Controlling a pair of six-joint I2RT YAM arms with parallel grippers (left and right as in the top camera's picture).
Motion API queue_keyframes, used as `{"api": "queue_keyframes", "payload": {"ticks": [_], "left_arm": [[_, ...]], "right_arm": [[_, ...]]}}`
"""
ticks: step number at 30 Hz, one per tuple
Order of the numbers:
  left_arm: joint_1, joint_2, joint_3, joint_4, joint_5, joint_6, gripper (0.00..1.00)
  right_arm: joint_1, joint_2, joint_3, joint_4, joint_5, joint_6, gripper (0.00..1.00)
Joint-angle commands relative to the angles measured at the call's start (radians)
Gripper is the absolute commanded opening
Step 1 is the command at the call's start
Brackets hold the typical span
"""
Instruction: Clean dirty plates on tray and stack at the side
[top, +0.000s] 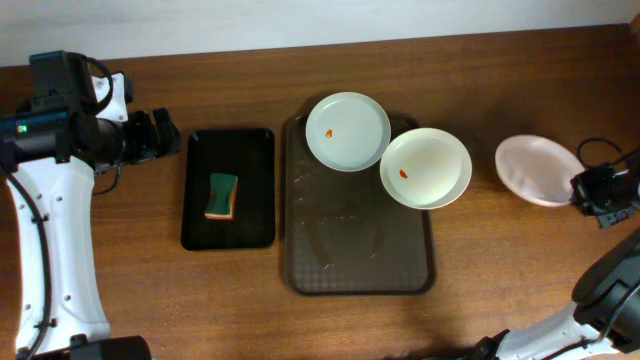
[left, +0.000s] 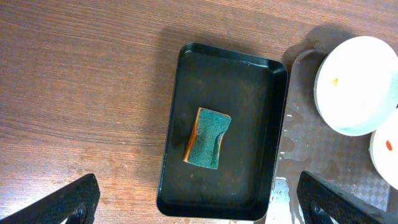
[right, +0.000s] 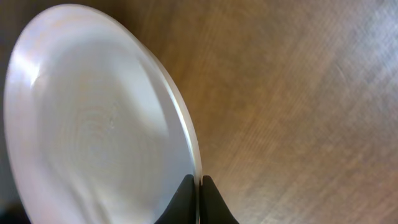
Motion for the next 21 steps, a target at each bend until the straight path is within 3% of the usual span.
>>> {"api": "queue_keyframes", "payload": {"ticks": [1,2,6,10,13,14,17,21], "left_arm": [[0.003,-0.011,0.016,-0.001,0.011,-0.009,1.00],[0.003,-0.011,0.016,-0.001,0.011,-0.009,1.00],[0.002,-0.011,0.016,-0.005,0.057,-0.009,1.00],[-0.049,-0.010,0.000,-0.009,0.044,0.022,1.00],[-0.145,0.015,-0.090,-0.006,-0.161,0.004,0.92],[-0.178,0.044,-0.188,0.053,-0.219,-0.027,0.85],[-0.197,0.076,-0.322,0.180,-0.218,-0.021,0.73],[-0.220,0.133,-0.511,0.392,-0.218,0.000,0.55]], "right_arm": [[0.005,0.000,-0.013,0.015,0.049,0.022,0.24],[0.005,-0.004,-0.004,0.017,-0.001,-0.006,0.41],[0.046,-0.083,0.051,0.017,-0.208,-0.161,0.55],[0.275,-0.266,0.053,-0.005,-0.227,-0.253,0.55],[0.498,-0.311,0.053,-0.049,-0.214,-0.283,0.55],[0.610,-0.295,0.053,-0.078,-0.211,-0.331,0.54],[0.758,-0.251,0.053,-0.108,-0.100,-0.383,0.52],[0.892,-0.212,0.053,-0.114,0.036,-0.382,0.52]]}}
